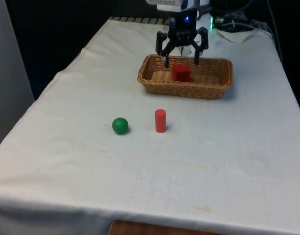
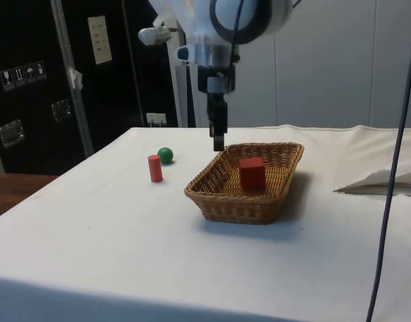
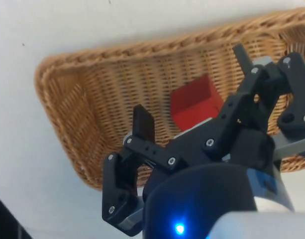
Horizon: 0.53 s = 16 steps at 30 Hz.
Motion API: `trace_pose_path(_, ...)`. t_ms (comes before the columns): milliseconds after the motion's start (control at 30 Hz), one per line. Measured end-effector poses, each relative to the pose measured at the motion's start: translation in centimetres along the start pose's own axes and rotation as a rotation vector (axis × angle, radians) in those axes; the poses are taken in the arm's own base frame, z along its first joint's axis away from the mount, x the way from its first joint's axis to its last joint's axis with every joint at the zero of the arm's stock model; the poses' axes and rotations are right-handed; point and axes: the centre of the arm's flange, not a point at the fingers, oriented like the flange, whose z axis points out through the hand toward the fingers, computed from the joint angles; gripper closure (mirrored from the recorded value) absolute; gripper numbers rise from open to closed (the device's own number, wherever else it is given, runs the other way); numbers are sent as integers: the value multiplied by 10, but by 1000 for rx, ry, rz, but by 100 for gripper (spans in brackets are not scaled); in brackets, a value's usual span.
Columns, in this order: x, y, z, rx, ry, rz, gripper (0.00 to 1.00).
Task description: Pick up the object to the left of the cylinder and place it into the basket.
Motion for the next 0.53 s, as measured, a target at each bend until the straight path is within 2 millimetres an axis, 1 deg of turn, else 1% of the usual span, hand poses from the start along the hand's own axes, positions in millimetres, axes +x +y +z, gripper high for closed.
trace_pose_path(67, 5, 3, -5, 3, 1, 1, 0)
trace_pose_path(100, 11, 5, -11, 5, 4, 0, 0)
trace_pose_path(400, 33, 13, -33, 12, 13, -3, 0)
trace_pose_path(467, 42, 17, -42, 14, 18, -5, 0)
trace_pose_path(533, 42, 17, -42, 14, 18, -5, 0)
